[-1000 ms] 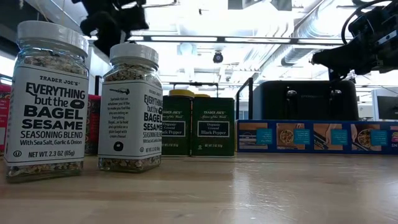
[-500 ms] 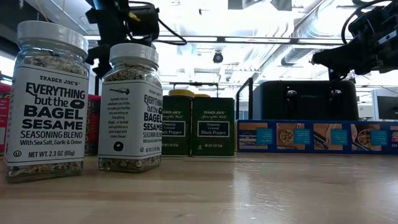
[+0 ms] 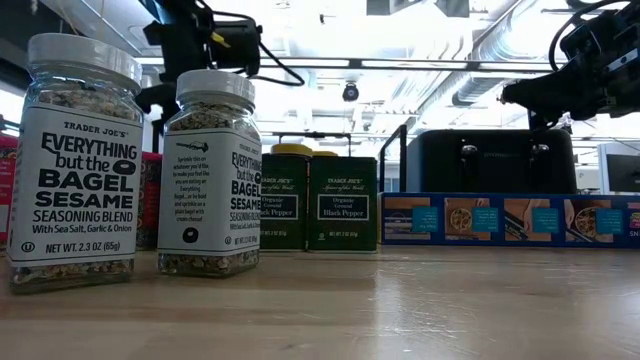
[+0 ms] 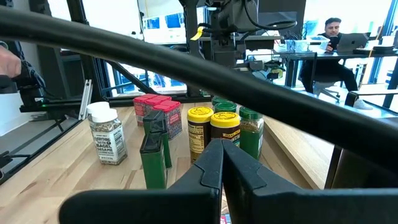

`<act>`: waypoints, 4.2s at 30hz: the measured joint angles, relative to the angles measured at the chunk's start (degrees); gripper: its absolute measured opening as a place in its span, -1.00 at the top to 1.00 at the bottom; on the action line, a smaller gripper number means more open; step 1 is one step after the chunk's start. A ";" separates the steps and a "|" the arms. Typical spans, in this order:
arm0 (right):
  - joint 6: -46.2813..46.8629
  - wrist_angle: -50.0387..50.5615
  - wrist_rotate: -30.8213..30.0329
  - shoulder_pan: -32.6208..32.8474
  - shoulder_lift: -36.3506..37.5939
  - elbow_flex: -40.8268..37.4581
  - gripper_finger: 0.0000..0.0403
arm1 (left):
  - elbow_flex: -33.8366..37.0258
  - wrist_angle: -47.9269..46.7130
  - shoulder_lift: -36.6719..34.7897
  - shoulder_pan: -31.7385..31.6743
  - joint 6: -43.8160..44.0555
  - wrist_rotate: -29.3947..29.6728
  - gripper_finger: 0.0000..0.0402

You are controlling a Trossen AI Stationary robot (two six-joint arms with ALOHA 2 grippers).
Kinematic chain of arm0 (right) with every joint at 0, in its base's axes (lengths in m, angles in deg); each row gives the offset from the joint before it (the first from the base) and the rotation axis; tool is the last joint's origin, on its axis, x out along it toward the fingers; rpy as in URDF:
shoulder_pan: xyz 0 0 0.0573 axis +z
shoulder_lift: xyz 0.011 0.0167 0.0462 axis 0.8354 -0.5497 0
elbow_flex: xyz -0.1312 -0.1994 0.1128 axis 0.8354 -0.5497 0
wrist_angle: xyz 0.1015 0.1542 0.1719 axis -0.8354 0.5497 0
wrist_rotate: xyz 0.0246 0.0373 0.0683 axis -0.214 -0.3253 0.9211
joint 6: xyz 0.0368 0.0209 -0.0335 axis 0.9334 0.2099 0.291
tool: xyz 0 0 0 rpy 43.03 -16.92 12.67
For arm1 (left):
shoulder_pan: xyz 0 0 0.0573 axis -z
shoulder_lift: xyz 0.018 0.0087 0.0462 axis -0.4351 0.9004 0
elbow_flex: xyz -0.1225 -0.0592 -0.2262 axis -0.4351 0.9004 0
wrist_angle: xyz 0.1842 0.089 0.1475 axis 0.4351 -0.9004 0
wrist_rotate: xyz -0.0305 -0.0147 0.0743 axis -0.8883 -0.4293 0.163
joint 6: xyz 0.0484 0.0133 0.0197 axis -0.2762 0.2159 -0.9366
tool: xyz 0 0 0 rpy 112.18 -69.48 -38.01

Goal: Shelf spices
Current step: Put the left yellow seasoning bottle on the shelf, then put the bottom yellow seasoning bottle on the shelf aligned with the other yellow seasoning bottle

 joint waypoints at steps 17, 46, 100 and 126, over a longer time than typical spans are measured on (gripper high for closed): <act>0.00 0.00 0.00 0.01 0.00 -0.01 1.00 | -17.73 -10.23 -0.45 -7.60 6.96 4.47 -0.09; 0.00 0.00 0.00 -0.01 0.01 -0.01 1.00 | -30.05 -11.39 16.24 -36.98 -2.13 7.61 -0.24; 0.00 0.00 0.00 -0.01 0.00 -0.01 1.00 | -30.05 -14.00 16.28 -38.22 -0.57 9.22 -0.50; 0.00 -0.01 0.00 0.00 0.01 -0.01 1.00 | -39.07 -19.92 16.31 -37.39 -3.76 12.03 -0.50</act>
